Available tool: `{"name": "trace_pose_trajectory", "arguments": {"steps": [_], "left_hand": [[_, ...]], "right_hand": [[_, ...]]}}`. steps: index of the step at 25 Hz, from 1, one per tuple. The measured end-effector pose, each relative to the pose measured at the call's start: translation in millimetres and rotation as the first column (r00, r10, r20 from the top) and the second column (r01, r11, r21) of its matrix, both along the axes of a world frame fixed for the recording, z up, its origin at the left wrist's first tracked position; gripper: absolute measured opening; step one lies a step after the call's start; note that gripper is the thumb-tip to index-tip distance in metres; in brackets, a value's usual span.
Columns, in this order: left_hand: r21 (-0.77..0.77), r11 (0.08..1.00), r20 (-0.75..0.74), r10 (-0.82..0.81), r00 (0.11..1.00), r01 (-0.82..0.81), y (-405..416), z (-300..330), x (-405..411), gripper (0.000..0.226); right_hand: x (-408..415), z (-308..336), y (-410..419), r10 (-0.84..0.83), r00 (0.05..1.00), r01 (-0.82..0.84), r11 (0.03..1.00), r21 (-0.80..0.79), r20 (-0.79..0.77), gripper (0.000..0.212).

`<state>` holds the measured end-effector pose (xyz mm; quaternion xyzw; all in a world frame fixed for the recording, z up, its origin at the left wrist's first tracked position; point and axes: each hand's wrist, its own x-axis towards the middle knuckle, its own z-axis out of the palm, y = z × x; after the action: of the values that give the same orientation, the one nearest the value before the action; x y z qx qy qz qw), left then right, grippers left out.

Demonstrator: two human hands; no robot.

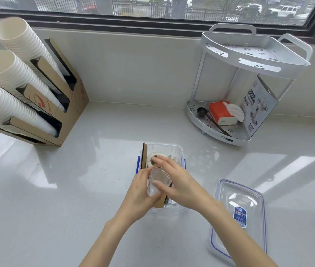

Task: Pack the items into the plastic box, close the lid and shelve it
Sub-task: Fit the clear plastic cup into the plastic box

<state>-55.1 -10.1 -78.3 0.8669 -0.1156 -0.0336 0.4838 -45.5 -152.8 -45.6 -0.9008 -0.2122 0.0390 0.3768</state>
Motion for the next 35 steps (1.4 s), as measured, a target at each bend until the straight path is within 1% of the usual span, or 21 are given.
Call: {"name": "trace_pose_trajectory", "arguments": {"steps": [2,4,6,8,18,20,22,24,28,35], "left_hand": [[0.015,1.0,0.015,0.02,1.0,-0.02,1.8,-0.1,0.1,0.062],[0.024,0.999,0.029,0.034,0.999,-0.035,2.2,0.3,0.4,0.062],[0.01,0.999,0.053,0.034,0.998,-0.035,1.9,1.7,0.0,0.056],[-0.005,0.999,0.058,0.033,0.998,-0.033,1.1,2.5,-0.4,0.056],[0.034,0.999,0.019,0.008,1.0,-0.009,3.4,-6.9,-1.5,0.059],[0.028,0.999,0.02,0.024,1.0,-0.024,4.3,-6.9,-0.9,0.06],[0.011,0.999,0.018,0.039,0.999,-0.039,4.7,-6.1,0.8,0.06],[-0.01,0.999,0.016,0.036,0.999,-0.036,4.3,-4.6,2.7,0.06],[-0.038,0.999,0.004,0.011,1.0,-0.011,2.6,0.4,4.2,0.061],[-0.067,0.998,-0.048,0.012,0.999,-0.016,-2.0,4.4,7.7,0.065]], "right_hand": [[1.9,-3.2,-4.9,-0.105,0.994,0.106,0.993,0.051,-0.015,0.047],[2.2,-7.6,-8.7,-0.178,0.982,0.182,0.982,0.054,-0.068,0.039],[0.7,-12.9,-9.3,-0.218,0.968,0.227,0.972,0.063,-0.125,0.033],[-0.5,-16.8,-8.3,-0.24,0.96,0.253,0.965,0.074,-0.146,0.031],[-3.6,-26.9,-8.0,-0.253,0.932,0.281,0.957,0.075,-0.261,0.033],[-5.1,-27.6,-7.7,-0.211,0.932,0.253,0.961,0.113,-0.295,0.039],[-6.5,-28.0,-7.1,-0.166,0.931,0.224,0.963,0.151,-0.325,0.05],[-7.4,-28.6,-5.6,-0.156,0.932,0.22,0.96,0.171,-0.327,0.059],[-7.4,-27.2,-7.1,-0.22,0.91,0.32,0.912,0.257,-0.35,0.055],[-3.5,-25.7,-16.2,-0.274,0.892,0.388,0.873,0.296,-0.361,0.047]]}}
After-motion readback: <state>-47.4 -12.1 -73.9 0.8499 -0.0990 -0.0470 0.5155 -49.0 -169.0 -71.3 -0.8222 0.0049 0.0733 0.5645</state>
